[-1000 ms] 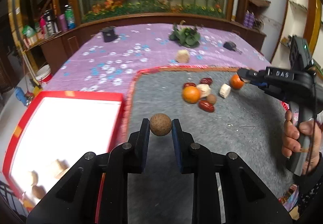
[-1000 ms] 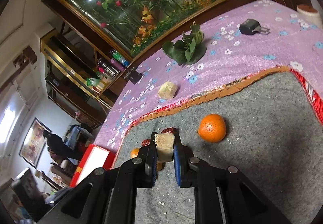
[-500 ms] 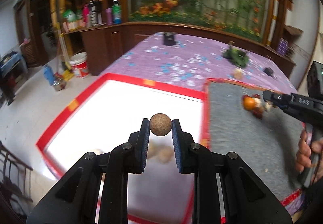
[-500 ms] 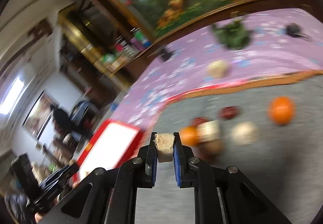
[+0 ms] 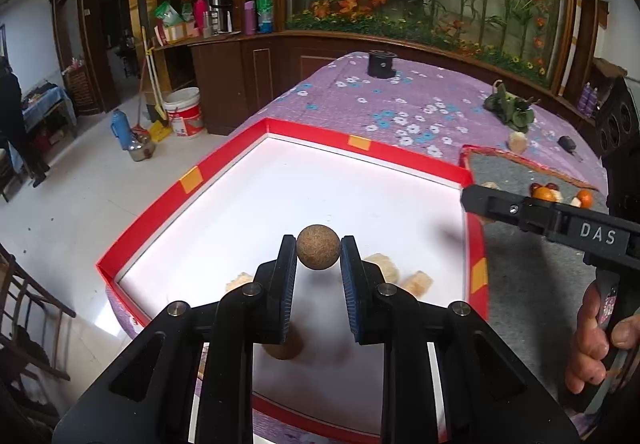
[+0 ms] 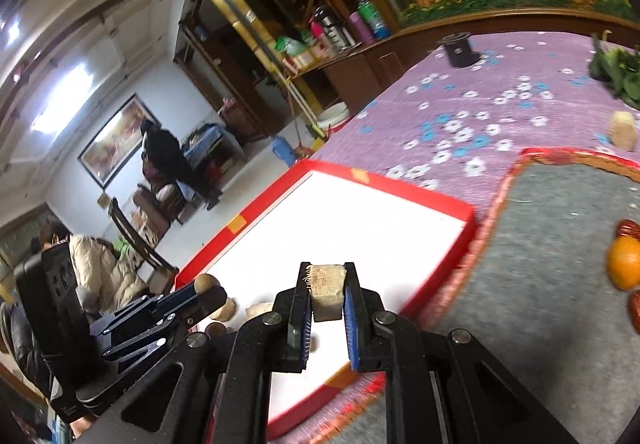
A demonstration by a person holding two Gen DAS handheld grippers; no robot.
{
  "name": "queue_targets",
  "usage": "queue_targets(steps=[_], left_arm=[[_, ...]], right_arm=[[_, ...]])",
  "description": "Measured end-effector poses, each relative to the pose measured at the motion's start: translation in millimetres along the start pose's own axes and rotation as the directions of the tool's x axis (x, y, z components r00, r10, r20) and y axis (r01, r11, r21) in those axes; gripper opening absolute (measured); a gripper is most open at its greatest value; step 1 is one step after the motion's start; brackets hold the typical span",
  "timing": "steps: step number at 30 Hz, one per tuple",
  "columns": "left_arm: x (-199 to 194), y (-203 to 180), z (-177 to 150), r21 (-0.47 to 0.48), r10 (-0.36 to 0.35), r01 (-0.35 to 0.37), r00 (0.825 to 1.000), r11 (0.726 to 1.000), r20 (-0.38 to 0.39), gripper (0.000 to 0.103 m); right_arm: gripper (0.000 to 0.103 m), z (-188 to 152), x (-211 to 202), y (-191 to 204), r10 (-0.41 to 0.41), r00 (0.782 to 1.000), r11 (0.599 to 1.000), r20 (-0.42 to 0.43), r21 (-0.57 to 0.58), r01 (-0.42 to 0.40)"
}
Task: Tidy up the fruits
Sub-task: 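Carry both items into the white tray and open both tools, then move both open tools back toward the orange on the grey mat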
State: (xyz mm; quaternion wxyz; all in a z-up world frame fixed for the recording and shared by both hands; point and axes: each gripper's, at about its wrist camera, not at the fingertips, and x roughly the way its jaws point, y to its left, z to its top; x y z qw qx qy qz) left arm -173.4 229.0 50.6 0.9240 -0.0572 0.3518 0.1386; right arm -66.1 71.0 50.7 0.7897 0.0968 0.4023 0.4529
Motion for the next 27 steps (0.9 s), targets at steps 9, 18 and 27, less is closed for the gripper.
queue_targets(steps=[9, 18, 27], left_arm=[[10, 5, -5, 0.007, 0.033, -0.032, 0.999, 0.999, -0.025, 0.021], [13, 3, -7, -0.003, 0.102, -0.102, 0.993, 0.995, -0.059, 0.022], [-8, -18, -2, 0.031, 0.083, -0.083, 0.997, 0.996, 0.000, 0.054]], right_arm=[[0.013, -9, 41, 15, -0.009, 0.994, 0.995, -0.112, -0.095, -0.001], [0.042, -7, 43, 10, -0.014, 0.991, 0.995, -0.131, -0.098, 0.001], [0.043, 1, 7, -14, 0.014, 1.000, 1.000, -0.010, 0.008, -0.014]])
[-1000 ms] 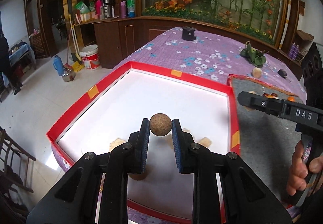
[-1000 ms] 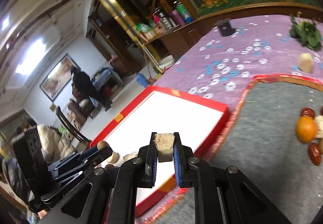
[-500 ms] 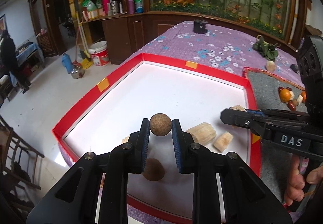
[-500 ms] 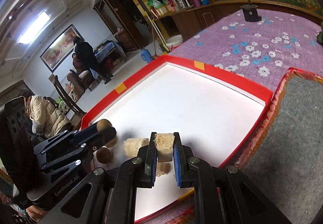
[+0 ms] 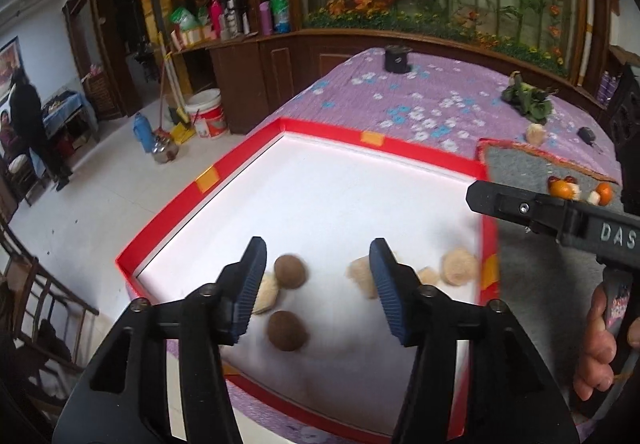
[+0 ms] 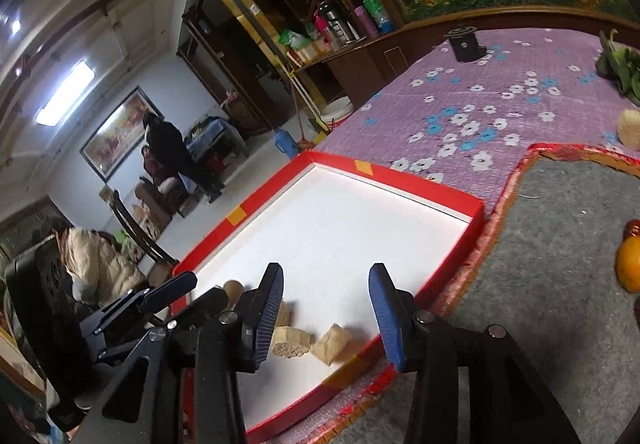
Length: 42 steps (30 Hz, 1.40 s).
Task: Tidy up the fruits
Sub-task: 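Move both open tools back toward the orange on the grey mat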
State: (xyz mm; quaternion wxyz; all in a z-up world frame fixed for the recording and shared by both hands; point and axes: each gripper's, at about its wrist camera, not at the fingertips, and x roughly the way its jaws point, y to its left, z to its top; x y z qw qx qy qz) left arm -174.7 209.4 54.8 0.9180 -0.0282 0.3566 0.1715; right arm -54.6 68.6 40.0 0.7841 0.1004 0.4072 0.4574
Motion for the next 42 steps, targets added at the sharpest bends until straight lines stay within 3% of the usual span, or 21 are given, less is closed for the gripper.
queue_targets(steps=[4, 8, 12, 17, 19, 22, 24, 26, 29, 34, 38, 42], left_arm=[[-7, -28, 6, 0.070, -0.057, 0.056, 0.998, 0.996, 0.010, 0.054], [-12, -69, 10, 0.149, -0.144, 0.142, 0.990, 0.979, 0.001, 0.054], [-12, -109, 20, 0.216, -0.207, 0.204, 0.978, 0.955, -0.010, 0.054], [-2, -164, 37, 0.309, -0.279, 0.274, 0.960, 0.911, -0.028, 0.054], [11, -184, 44, 0.330, -0.298, 0.301, 0.953, 0.895, -0.059, 0.054], [32, -205, 49, 0.335, -0.315, 0.336, 0.942, 0.880, -0.116, 0.054], [44, -218, 52, 0.324, -0.330, 0.359, 0.933, 0.875, -0.142, 0.054], [49, -223, 56, 0.300, -0.354, 0.380, 0.925, 0.875, -0.138, 0.054], [53, -233, 65, 0.305, -0.376, 0.393, 0.919, 0.867, -0.116, 0.054], [74, -247, 67, 0.316, -0.394, 0.424, 0.905, 0.848, -0.158, 0.054], [83, -238, 54, 0.307, -0.385, 0.429, 0.902, 0.850, -0.195, 0.054], [73, -220, 47, 0.327, -0.339, 0.395, 0.915, 0.858, -0.218, 0.054]], right_arm=[[0.043, 4, -32, -20, -0.021, 0.999, 0.999, 0.031, 0.033, 0.020], [0.043, 4, -86, -60, -0.112, 0.990, 0.991, 0.080, 0.085, 0.105], [0.043, 1, -148, -114, -0.231, 0.961, 0.960, 0.152, 0.194, 0.200], [0.043, -4, -209, -176, -0.332, 0.912, 0.902, 0.243, 0.366, 0.231], [0.043, -9, -214, -195, -0.356, 0.905, 0.882, 0.235, 0.406, 0.242], [0.043, -10, -210, -214, -0.357, 0.916, 0.849, 0.181, 0.471, 0.238], [0.043, -6, -208, -220, -0.387, 0.907, 0.838, 0.165, 0.473, 0.271], [0.043, -4, -207, -221, -0.409, 0.898, 0.834, 0.160, 0.465, 0.297], [0.043, -1, -199, -225, -0.394, 0.907, 0.840, 0.148, 0.459, 0.290], [0.044, -1, -183, -220, -0.421, 0.902, 0.841, 0.099, 0.417, 0.346], [0.041, -2, -170, -224, -0.460, 0.886, 0.828, 0.060, 0.390, 0.404], [0.041, -2, -169, -223, -0.467, 0.883, 0.825, 0.055, 0.386, 0.412]])
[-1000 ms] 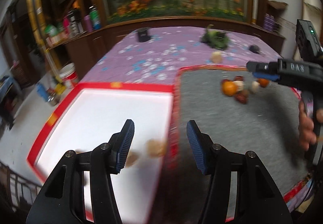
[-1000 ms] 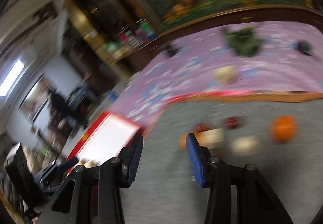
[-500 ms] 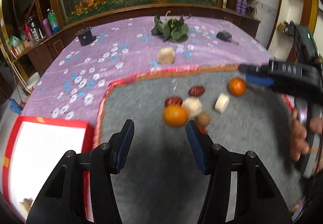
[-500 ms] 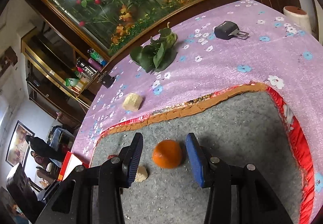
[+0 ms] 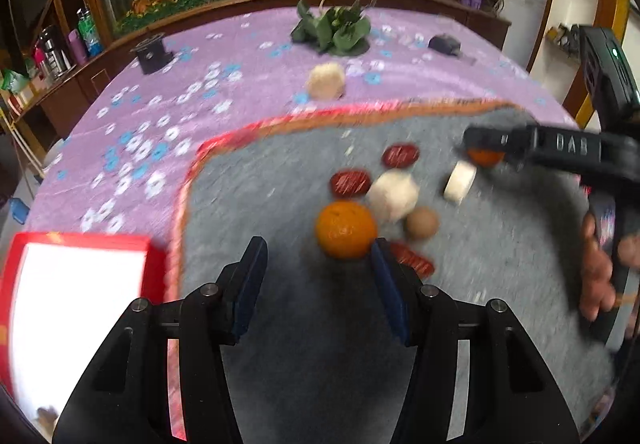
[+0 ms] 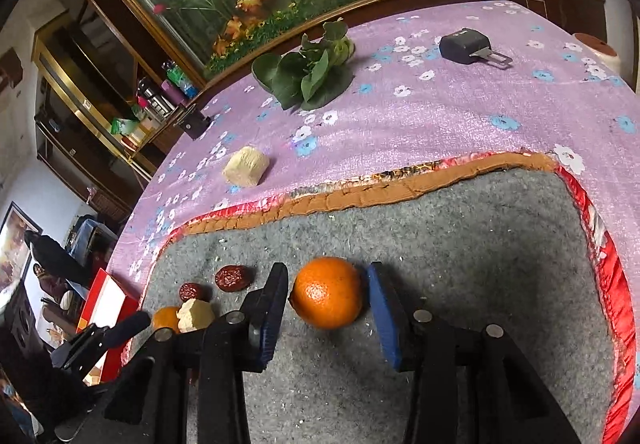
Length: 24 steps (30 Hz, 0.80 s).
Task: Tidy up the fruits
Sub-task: 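Move both open tools back toward the orange on the grey mat, then grasp an orange with the left tool while the right tool grasps another orange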
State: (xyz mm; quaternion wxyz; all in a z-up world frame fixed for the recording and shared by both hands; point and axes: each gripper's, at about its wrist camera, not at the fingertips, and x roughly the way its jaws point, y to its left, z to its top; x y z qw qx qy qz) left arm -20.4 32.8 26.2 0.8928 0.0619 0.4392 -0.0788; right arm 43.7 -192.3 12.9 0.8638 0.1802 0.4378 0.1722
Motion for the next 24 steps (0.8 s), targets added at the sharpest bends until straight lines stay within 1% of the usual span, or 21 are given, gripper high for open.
queue_targets(steps=[3, 7, 11, 14, 16, 19, 20, 23, 24], left_arm=[[-17, 3, -7, 0.005, 0.010, -0.010, 1.000, 1.000, 0.024, 0.054], [-25, 1, -2, 0.021, 0.013, -0.014, 0.999, 1.000, 0.048, 0.054], [-18, -12, 7, 0.057, 0.000, -0.003, 0.999, 0.998, 0.041, 0.054], [-3, -19, 12, 0.072, -0.003, 0.002, 1.000, 0.997, 0.012, 0.054], [9, -20, 13, 0.064, -0.007, 0.008, 1.000, 0.998, -0.013, 0.054], [14, -19, 15, 0.051, -0.004, 0.004, 1.000, 0.999, -0.005, 0.054], [17, -17, 15, 0.041, -0.008, 0.008, 1.000, 0.999, -0.018, 0.053], [24, -15, 12, 0.019, -0.031, 0.031, 0.999, 0.999, -0.030, 0.041], [26, -16, 11, 0.019, -0.032, 0.032, 0.999, 0.999, -0.032, 0.041]], right_arm=[[0.041, 1, 0, -2, 0.007, 1.000, 1.000, -0.004, 0.016, -0.007], [0.041, 1, -1, -3, 0.013, 1.000, 1.000, -0.006, 0.023, -0.013], [0.041, 1, -1, -3, 0.013, 1.000, 1.000, -0.006, 0.023, -0.013], [0.041, 0, -1, -3, 0.013, 1.000, 1.000, -0.005, 0.023, -0.013], [0.041, 1, -1, -3, 0.014, 1.000, 1.000, -0.005, 0.023, -0.013], [0.041, 1, -1, -2, 0.012, 1.000, 1.000, -0.006, 0.018, -0.011], [0.041, 1, -1, -2, 0.010, 1.000, 1.000, -0.005, 0.016, -0.010], [0.041, -1, 0, 2, -0.010, 1.000, 1.000, -0.002, -0.015, 0.010], [0.041, -1, 0, 5, -0.025, 1.000, 0.999, -0.001, -0.034, 0.025]])
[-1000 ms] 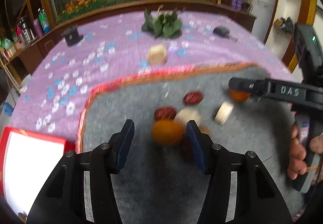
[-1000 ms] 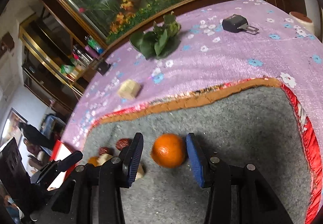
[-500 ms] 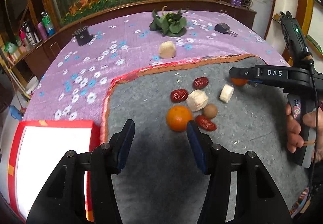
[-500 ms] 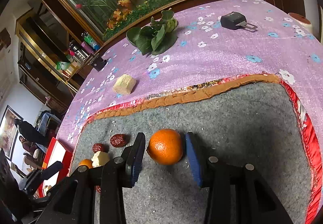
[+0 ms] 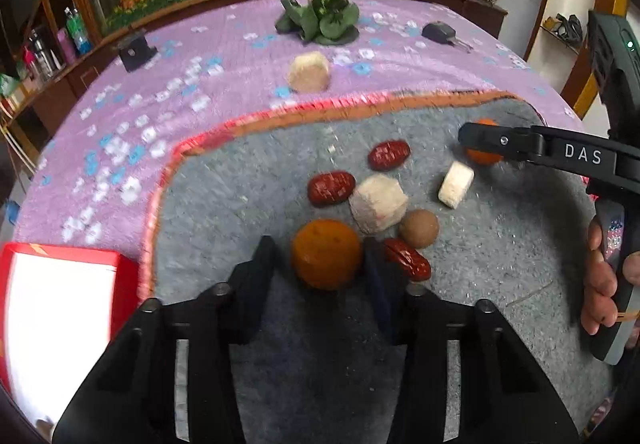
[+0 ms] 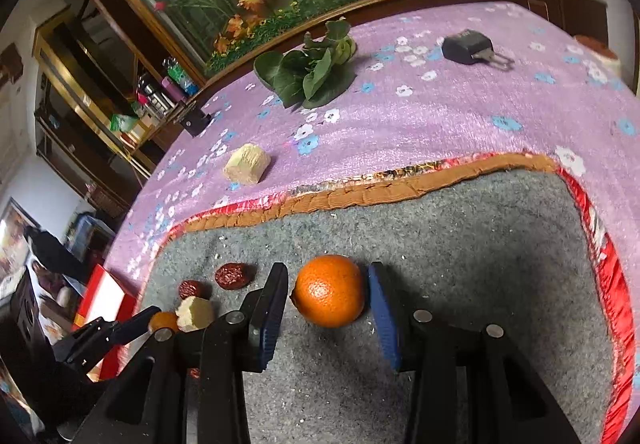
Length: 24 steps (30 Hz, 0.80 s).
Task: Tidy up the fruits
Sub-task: 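Grasp an orange with the left tool while the right tool grasps another orange, then carry both oranges over the white tray and open both tools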
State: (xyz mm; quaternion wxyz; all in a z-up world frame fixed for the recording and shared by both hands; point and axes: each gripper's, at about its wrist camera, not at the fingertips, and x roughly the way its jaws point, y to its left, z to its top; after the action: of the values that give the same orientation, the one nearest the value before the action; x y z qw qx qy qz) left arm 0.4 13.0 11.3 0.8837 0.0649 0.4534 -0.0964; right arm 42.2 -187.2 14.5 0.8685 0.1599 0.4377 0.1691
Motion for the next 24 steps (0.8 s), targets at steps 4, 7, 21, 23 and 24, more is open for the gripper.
queue_targets(steps=[4, 7, 21, 23, 24], left_arm=[[-2, 3, 0, -0.027, -0.004, 0.005, 1.000, 1.000, 0.019, 0.035], [-4, 5, 0, -0.039, -0.004, 0.005, 1.000, 0.999, 0.031, 0.032], [-107, 27, -40, -0.133, 0.158, -0.128, 0.954, 0.983, 0.254, 0.032], [-126, 37, -49, -0.167, 0.180, -0.136, 0.942, 0.976, 0.283, 0.032], [-133, 43, -53, -0.182, 0.187, -0.137, 0.937, 0.974, 0.294, 0.032]], right_arm=[[0.037, -6, 3, 18, -0.100, 0.995, 0.987, 0.018, -0.121, 0.101], [0.036, -8, 2, 21, -0.121, 0.992, 0.980, 0.028, -0.154, 0.124], [0.036, -4, -39, 24, -0.026, 0.978, 0.990, 0.209, -0.128, 0.054], [0.036, -5, -42, 26, -0.005, 0.976, 0.992, 0.216, -0.124, 0.032], [0.036, -5, -41, 27, 0.004, 0.977, 0.993, 0.212, -0.119, 0.022]])
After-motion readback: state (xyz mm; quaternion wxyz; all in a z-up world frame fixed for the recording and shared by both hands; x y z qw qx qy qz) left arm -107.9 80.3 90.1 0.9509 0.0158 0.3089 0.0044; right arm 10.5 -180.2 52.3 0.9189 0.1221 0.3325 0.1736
